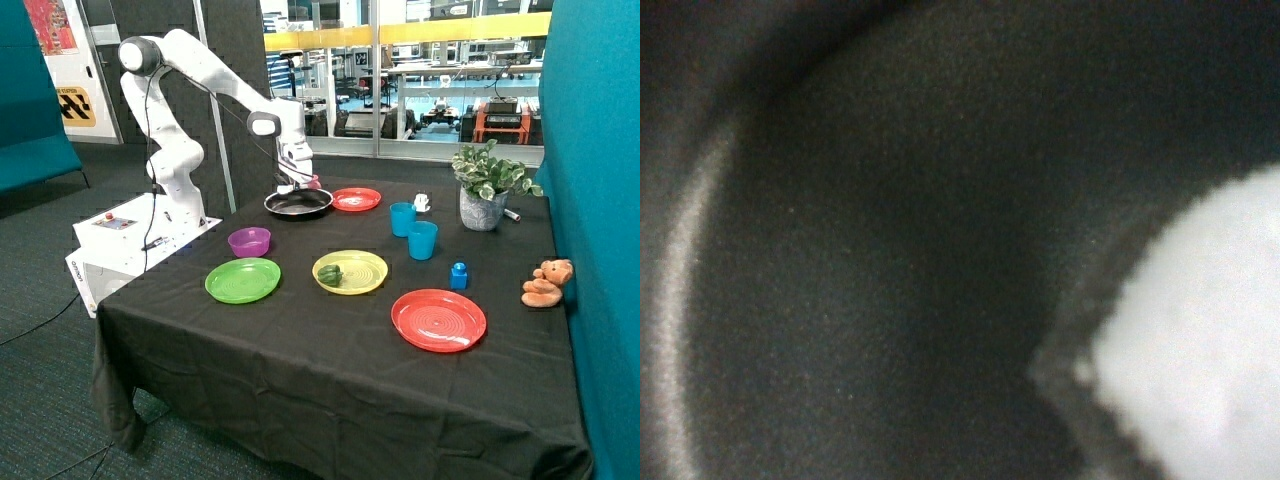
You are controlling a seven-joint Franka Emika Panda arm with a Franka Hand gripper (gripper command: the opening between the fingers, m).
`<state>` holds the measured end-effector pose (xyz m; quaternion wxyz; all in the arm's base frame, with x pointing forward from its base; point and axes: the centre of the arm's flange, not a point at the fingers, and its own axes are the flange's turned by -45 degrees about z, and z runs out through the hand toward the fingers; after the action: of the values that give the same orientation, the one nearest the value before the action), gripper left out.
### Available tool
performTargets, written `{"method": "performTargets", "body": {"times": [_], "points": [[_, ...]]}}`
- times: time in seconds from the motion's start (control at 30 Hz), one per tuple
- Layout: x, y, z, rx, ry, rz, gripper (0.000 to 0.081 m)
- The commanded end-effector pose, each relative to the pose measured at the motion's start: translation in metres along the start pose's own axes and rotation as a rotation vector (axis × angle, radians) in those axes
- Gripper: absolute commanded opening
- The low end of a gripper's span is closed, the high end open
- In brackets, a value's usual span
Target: Clean the pan
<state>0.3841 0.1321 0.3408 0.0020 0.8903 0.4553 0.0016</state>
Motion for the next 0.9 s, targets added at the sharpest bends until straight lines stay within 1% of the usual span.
{"method": "performTargets", "body": {"times": [0.0, 0.5, 0.87], "points": [[0.000, -0.001, 0.019, 0.0049, -0.0010, -0.001, 0.0000], [0.010, 0.011, 0.031, 0.0049, -0.0010, 0.012, 0.0000], [0.007, 0.003, 0.039, 0.0049, -0.0010, -0.020, 0.0000]]}}
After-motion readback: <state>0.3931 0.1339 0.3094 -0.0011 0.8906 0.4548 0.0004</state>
